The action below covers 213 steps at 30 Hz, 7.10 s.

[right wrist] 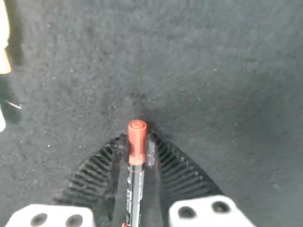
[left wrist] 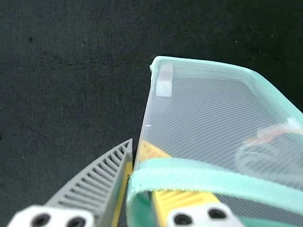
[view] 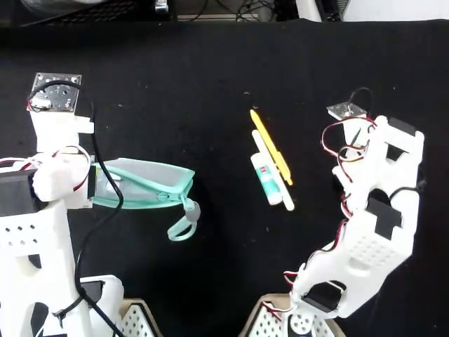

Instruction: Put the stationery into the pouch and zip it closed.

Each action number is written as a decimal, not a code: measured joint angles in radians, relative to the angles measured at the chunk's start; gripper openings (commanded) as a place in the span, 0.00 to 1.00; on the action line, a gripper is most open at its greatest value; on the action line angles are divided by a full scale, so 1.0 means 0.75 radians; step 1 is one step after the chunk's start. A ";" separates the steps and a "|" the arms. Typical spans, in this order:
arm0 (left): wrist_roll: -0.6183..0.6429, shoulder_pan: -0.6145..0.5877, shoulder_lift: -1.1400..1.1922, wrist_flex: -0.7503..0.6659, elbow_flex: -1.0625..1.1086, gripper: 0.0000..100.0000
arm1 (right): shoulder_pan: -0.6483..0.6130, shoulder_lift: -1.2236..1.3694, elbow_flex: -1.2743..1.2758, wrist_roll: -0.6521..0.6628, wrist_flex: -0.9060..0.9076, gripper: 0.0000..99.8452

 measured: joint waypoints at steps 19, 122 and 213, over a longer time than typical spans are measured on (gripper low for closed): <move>0.000 0.000 0.000 0.000 0.000 0.03 | -0.018 -0.025 0.104 0.235 -0.004 0.13; 0.020 0.000 -0.002 -0.008 0.061 0.03 | -1.843 -1.827 0.912 -0.931 -0.947 0.22; 0.076 0.108 -0.002 0.000 0.035 0.03 | -0.933 -0.205 0.454 -0.524 -0.581 0.14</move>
